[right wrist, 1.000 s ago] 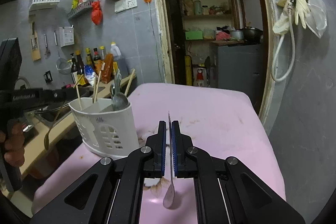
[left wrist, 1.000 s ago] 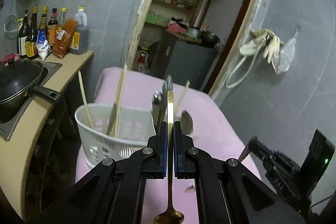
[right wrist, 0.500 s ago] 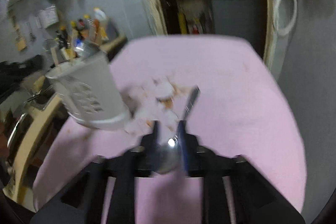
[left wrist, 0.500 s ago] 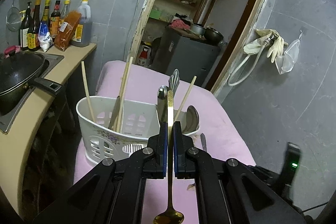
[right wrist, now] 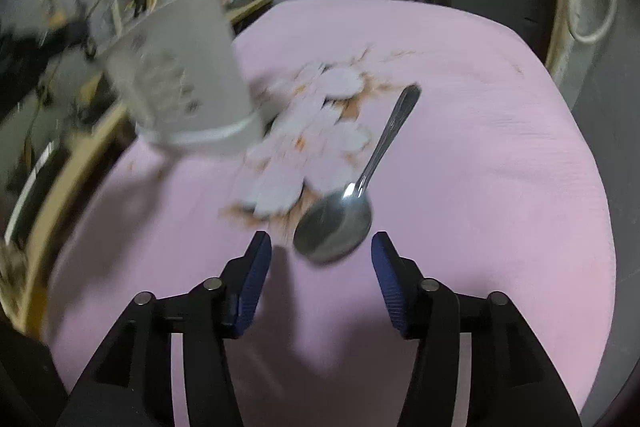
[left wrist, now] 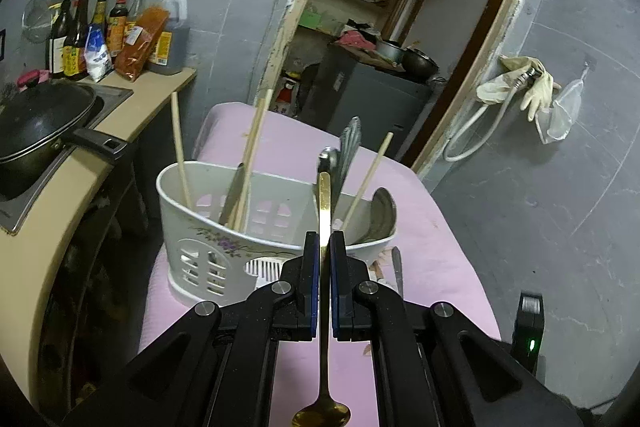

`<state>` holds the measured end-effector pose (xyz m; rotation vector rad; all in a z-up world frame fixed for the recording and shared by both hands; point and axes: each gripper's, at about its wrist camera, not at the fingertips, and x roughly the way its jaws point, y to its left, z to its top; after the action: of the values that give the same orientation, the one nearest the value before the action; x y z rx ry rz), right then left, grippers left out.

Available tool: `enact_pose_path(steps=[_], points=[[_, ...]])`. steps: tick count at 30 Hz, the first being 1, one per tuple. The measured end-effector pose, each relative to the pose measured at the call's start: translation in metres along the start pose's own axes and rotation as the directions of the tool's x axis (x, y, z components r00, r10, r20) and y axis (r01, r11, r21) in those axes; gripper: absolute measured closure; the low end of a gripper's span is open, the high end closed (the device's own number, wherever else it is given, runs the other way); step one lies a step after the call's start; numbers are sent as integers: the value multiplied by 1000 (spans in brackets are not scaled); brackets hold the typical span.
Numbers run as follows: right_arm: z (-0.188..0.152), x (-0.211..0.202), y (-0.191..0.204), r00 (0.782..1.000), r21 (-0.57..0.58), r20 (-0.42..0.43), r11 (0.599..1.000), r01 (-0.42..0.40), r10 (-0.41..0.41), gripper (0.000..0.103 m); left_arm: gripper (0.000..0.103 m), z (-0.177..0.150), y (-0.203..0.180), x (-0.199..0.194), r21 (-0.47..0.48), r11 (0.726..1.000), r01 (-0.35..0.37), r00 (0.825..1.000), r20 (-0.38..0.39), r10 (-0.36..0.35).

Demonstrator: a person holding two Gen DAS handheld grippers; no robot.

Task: Organize utensils
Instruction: 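Lift and carry the gold spoon and steel spoon over the white holder with both tools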

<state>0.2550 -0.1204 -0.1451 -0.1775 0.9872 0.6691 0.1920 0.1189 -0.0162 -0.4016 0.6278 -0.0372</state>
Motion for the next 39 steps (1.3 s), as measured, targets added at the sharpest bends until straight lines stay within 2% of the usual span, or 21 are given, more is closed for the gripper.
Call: enact_pose_path(steps=[4,11,13,16,19,23,26,29,36,39], points=[[0,5,-4,1000,31,11,999,15,-16,52,100,-1,1,1,-11,1000,-3,1000,-8,3],[30,25,-6,998,105,-16,992,68,-67,53,100,-3,-8,1,7,1000,14,1000,-14,-14],[36,29,-12,996,136,-21,987,88,-86,69,100,-4,-9,0,9,1000,15,1000,-15,-15],[46,33,-23,996,180,-36,980,90,-85,81,100,-5,-9,0,1,1000,15,1000,-16,-15],[57,39,-24,992,173,-60,978,120,-111,92,100,-6,-10,0,-7,1000,18,1000,-17,-18],[58,41,-21,989,138,-48,980,145,-140,98,100,-5,-12,-1,-7,1000,30,999,-17,-30],[49,34,-25,994,156,0,982,108,-109,99,100,-4,-14,-5,8,1000,30,1000,-5,-30],[44,13,-22,990,154,91,984,89,-104,99,100,-3,-13,-6,16,1000,21,1000,1,-21],[40,-33,-8,961,146,262,988,50,-87,99,100,2,-4,-8,-4,1000,14,1000,24,-14],[47,-52,-3,934,141,352,990,15,-65,99,100,11,1,-12,-20,1000,23,998,56,-22]])
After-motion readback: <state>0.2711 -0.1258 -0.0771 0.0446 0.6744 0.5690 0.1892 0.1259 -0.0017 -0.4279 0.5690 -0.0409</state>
